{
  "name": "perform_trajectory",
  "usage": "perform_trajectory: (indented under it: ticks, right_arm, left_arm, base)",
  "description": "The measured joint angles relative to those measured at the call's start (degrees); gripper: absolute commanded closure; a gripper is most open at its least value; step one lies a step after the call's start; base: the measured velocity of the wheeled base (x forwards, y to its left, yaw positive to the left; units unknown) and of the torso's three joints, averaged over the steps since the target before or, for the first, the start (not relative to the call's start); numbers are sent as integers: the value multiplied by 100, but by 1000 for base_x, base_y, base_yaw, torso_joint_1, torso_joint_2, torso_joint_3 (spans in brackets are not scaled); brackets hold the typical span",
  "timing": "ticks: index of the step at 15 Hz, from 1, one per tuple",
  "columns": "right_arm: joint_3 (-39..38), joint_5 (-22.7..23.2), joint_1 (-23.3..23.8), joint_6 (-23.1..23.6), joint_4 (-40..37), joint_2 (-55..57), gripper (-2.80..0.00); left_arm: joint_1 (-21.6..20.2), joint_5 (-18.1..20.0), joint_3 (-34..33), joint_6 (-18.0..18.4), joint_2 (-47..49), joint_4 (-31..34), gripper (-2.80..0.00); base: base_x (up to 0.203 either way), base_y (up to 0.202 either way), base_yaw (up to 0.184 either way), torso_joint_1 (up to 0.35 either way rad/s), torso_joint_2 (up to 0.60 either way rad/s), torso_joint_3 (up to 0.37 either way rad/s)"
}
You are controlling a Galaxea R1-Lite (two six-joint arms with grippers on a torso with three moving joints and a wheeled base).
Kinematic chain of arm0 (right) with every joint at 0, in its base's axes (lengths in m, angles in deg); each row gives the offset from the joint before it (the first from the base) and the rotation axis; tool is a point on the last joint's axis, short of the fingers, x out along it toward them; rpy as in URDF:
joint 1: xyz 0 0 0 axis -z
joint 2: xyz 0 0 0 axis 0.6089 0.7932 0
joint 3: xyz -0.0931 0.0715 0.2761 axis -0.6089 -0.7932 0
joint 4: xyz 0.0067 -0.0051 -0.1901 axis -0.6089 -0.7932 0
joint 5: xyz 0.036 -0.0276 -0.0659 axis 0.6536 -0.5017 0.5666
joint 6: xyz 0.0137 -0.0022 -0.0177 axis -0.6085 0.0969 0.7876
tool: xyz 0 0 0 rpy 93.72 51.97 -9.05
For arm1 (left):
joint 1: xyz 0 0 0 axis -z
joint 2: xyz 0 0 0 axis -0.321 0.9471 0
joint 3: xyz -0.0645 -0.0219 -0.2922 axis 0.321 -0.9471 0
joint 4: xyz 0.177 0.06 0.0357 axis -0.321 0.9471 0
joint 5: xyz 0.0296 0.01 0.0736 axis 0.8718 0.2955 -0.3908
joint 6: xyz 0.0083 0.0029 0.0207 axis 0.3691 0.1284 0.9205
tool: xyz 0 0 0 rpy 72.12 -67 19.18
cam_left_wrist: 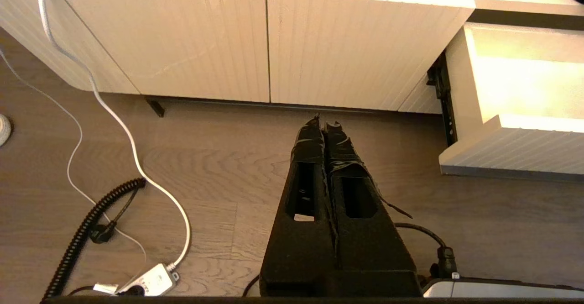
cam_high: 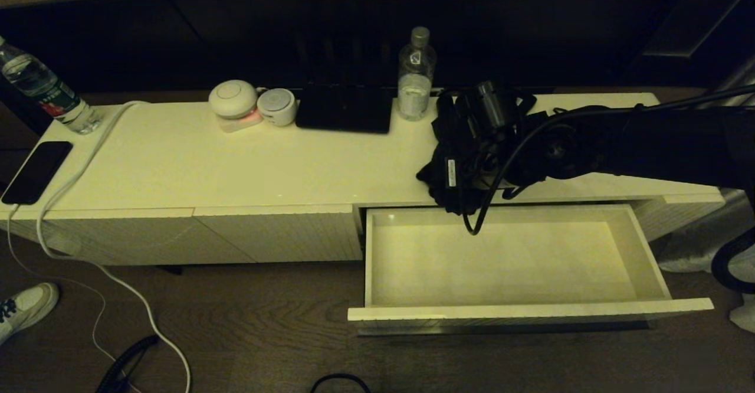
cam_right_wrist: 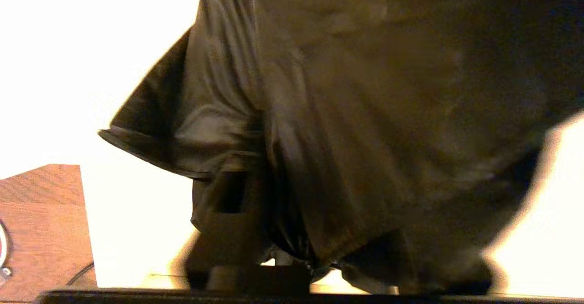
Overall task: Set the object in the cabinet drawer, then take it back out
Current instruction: Put the umbrella in the drawer
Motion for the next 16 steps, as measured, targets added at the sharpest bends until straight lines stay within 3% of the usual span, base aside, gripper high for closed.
perform_trajectory:
  ticks: [4, 7, 12, 14, 16]
  right_arm:
    - [-343, 5, -54, -96, -232, -234, 0]
    - [-696, 30, -36, 132, -448, -605, 0]
    - [-1557, 280, 36, 1175, -423, -1361, 0]
    - [-2085, 529, 125, 1922, -405, -1784, 0]
    - [-2619, 1108, 356, 2864, -386, -2272, 0]
  left_arm:
    - [2, -2, 0, 0, 0, 0, 0]
    - [2, -1, 0, 0, 0, 0, 0]
    - [0, -2, 0, 2, 0, 0, 0]
    - [0, -2, 0, 2, 0, 0, 0]
    - [0, -1, 0, 0, 0, 0, 0]
  base:
    - [0, 0, 0, 0, 0, 0]
    - [0, 0, 0, 0, 0, 0]
    - [0, 0, 0, 0, 0, 0]
    - [0, 0, 0, 0, 0, 0]
    - [0, 0, 0, 0, 0, 0]
